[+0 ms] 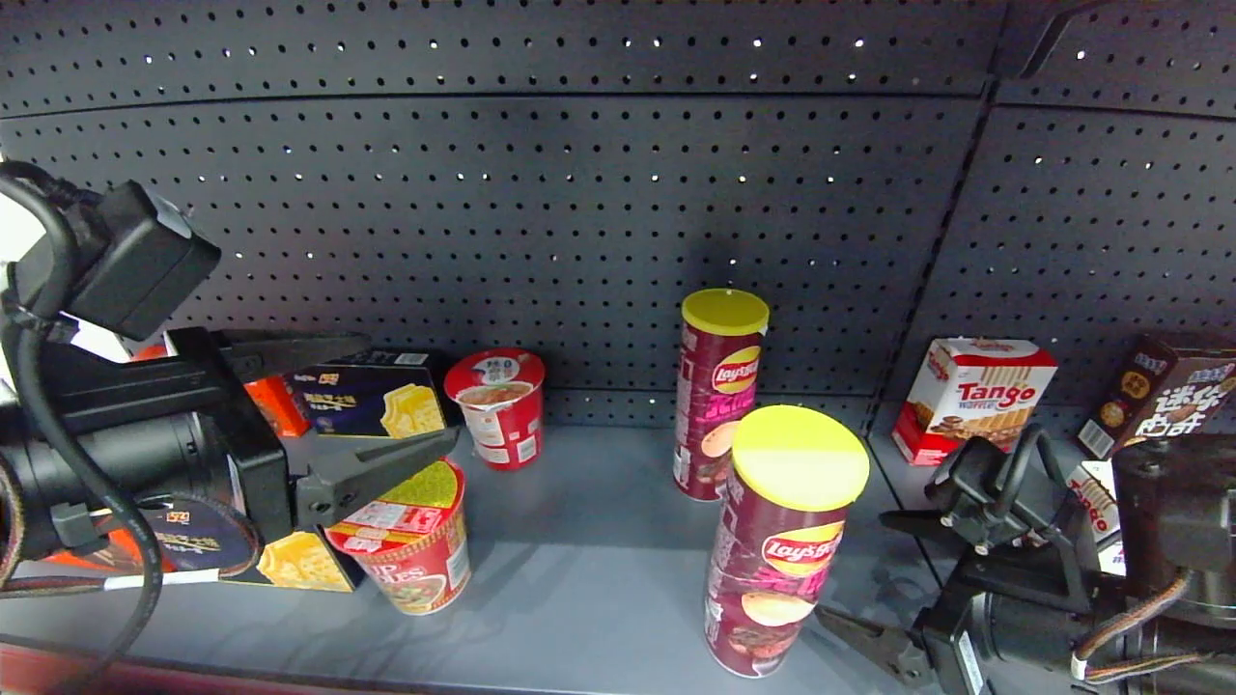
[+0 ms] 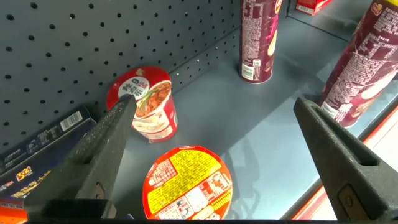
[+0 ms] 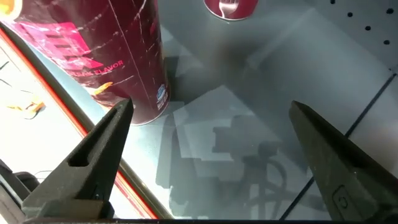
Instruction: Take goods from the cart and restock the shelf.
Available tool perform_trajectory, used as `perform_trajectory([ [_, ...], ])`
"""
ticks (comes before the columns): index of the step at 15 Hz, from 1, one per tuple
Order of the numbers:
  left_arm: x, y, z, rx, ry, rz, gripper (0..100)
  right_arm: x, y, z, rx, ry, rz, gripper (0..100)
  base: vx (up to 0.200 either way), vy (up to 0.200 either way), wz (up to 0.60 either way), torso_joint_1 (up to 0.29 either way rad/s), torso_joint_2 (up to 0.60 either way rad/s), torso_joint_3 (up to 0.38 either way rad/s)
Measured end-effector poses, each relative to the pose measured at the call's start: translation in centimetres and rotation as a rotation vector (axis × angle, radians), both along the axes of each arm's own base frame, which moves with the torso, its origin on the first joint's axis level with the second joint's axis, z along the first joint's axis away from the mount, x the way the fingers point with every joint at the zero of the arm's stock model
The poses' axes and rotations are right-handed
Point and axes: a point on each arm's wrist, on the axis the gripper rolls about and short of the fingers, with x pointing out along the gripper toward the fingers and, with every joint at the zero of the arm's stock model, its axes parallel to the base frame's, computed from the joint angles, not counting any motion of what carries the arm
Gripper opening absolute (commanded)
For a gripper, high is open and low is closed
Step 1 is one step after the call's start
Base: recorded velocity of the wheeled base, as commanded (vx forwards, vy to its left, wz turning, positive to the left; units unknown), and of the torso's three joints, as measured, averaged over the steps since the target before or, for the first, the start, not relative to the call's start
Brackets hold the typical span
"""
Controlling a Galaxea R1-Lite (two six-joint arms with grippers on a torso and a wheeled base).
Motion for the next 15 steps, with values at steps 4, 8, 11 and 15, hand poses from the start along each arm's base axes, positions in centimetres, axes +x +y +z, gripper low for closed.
perform_trajectory([
  [4,-0.05,0.07,-0.41,0.004,0.013,0.003,100,0.17,0.72,0.02,0.002,-0.001,0.022,100,0.0,0.0,0.0,0.0,0.0,0.0],
  [8,-0.12,0.09,-0.78,0.007,0.023,0.001,100,0.25,1.02,-0.2,-0.002,0.003,0.029,100,0.0,0.0,0.0,0.0,0.0,0.0],
  [11,-0.12,0.09,-0.82,0.008,0.022,0.001,100,0.36,0.66,-0.35,-0.007,0.008,0.011,100,0.0,0.0,0.0,0.0,0.0,0.0],
  [15,-0.06,0.06,-0.54,-0.002,-0.005,-0.001,100,0.96,0.44,-0.14,-0.001,0.003,-0.013,100,0.0,0.0,0.0,0.0,0.0,0.0],
])
